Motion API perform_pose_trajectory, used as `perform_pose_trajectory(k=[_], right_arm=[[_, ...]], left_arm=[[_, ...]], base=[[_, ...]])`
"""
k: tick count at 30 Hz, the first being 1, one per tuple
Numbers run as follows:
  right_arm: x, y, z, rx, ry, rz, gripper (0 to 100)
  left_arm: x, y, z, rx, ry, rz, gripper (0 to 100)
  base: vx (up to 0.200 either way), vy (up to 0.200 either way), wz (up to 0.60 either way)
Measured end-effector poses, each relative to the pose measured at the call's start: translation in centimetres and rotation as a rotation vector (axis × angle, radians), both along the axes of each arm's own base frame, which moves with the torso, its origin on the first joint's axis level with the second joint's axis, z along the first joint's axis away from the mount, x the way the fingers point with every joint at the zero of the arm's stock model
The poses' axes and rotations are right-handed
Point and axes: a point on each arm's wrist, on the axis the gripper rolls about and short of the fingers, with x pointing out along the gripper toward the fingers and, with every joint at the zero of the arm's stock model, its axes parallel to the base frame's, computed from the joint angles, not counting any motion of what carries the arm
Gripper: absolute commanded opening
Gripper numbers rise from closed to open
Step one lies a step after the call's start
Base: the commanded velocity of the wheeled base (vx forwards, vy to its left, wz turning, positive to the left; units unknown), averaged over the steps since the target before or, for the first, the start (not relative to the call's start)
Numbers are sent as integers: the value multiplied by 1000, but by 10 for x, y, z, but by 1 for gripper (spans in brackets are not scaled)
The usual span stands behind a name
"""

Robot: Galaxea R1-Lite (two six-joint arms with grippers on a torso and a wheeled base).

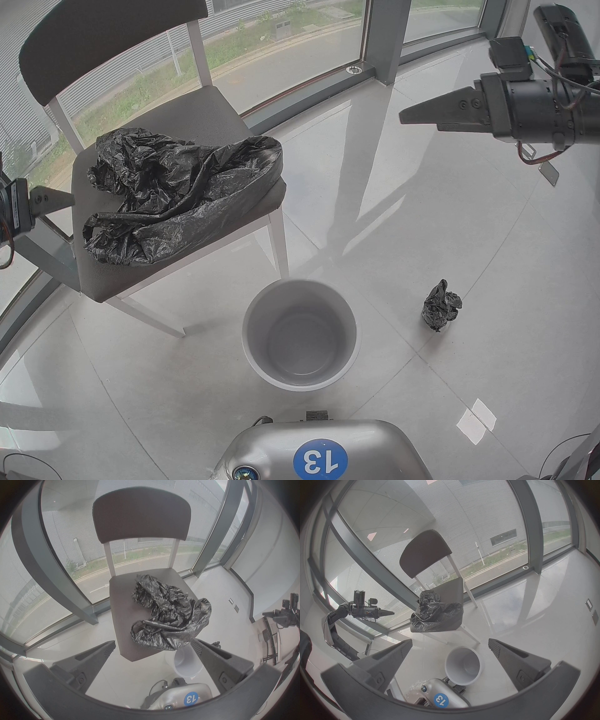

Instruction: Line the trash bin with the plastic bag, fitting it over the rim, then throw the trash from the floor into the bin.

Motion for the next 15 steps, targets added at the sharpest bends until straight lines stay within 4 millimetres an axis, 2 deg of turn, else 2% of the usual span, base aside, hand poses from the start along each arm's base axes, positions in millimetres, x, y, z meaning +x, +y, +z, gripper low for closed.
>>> perform_pose_trajectory(k=[5,9,15], right_arm=[[16,17,-7,-22,1,31,100],[28,26,-18,-95,-37,70,100],[51,40,-44,-161,7,92,100]], left_arm=[[4,0,-13,11,42,-2,100],[8,0,-16,23,28,12,100],[15,-2,-29,103,63,11,100]], base=[[0,0,0],[0,0,0],[0,0,0]])
